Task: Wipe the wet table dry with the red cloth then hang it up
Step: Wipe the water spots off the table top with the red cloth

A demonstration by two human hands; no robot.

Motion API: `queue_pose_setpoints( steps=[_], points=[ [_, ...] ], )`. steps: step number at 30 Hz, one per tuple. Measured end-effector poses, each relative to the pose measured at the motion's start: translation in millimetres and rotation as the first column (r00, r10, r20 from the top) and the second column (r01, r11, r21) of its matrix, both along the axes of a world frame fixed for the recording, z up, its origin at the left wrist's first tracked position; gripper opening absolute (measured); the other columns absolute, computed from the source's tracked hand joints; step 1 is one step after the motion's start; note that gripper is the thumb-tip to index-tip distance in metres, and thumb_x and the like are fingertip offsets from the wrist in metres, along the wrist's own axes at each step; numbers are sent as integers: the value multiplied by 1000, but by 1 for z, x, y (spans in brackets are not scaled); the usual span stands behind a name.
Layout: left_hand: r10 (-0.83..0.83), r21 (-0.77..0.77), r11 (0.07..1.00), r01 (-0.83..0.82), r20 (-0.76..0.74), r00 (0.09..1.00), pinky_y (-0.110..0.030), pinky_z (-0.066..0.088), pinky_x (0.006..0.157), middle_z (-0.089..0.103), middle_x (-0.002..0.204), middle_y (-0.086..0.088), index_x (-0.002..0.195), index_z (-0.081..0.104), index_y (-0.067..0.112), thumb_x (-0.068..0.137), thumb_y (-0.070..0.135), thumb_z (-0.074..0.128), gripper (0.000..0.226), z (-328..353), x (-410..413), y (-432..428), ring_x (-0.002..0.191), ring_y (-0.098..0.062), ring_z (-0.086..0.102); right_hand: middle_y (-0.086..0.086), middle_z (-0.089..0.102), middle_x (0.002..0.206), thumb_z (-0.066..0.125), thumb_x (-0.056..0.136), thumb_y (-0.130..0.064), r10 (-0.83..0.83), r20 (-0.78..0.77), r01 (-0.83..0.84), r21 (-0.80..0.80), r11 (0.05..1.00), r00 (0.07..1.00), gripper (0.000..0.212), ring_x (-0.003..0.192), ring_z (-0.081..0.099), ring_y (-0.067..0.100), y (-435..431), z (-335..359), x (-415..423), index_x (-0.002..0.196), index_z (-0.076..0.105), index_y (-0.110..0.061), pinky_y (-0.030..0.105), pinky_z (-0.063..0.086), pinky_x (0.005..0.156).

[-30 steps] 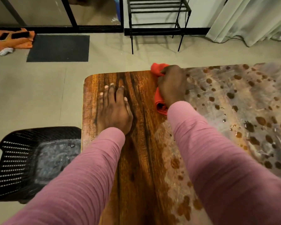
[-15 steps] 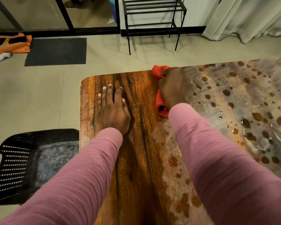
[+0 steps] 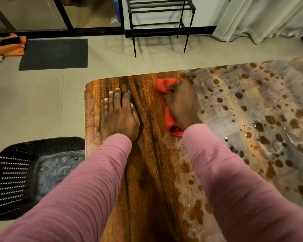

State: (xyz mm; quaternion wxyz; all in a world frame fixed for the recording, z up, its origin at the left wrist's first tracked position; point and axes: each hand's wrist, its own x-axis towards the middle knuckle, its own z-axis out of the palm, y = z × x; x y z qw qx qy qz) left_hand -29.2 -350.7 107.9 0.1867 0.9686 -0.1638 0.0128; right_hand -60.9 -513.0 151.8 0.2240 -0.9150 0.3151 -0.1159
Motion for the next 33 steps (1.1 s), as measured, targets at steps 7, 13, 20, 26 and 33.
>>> queue_pose_setpoints(
  steps=[7, 13, 20, 26, 33],
  points=[
    [-7, -25, 1000, 7, -1, 1000, -41, 6, 121, 22, 158, -11, 147, 28, 18, 100, 25, 29, 48, 1, 0, 1, 148, -29, 12, 1, 60, 116, 63, 89, -21, 183, -73, -189, -80, 979, 980, 32, 98, 55, 16, 14, -5, -35, 120, 64, -23, 21, 39, 75],
    [-27, -7, 1000, 27, -7, 1000, -43, 7, 121, 19, 159, -12, 148, 27, 18, 100, 25, 30, 49, 0, 0, -1, 148, -30, 11, 2, 64, 112, 61, 88, -11, -106, 12, 106, -31, 994, 994, 28, 82, 44, 4, 6, -3, -38, 115, 68, -18, 15, 34, 69],
    [-41, 29, 999, 42, -26, 999, -43, 5, 121, 17, 160, -11, 149, 24, 19, 100, 27, 28, 50, 0, 2, -1, 148, -30, 8, 3, 60, 112, 62, 88, -18, 188, -78, -196, -107, 975, 979, 33, 99, 53, 20, 41, -4, -81, 120, 64, -21, 25, 36, 75],
    [-66, 65, 996, 68, -31, 997, -46, 3, 120, 18, 160, -10, 149, 24, 21, 100, 45, 19, 55, -4, 5, 0, 148, -31, 9, 6, 62, 114, 60, 88, -16, -159, -98, 153, -60, 986, 982, 33, 97, 56, 20, 13, 0, -82, 120, 66, -21, 24, 40, 77],
    [-67, 86, 994, 70, -35, 997, -47, 3, 120, 18, 160, -10, 149, 23, 21, 99, 47, 21, 57, -7, 5, 0, 148, -31, 8, 1, 60, 113, 60, 89, -21, 213, -112, -218, -35, 975, 971, 30, 105, 49, 19, 60, 0, -118, 119, 65, -23, 32, 42, 88]
  ],
)
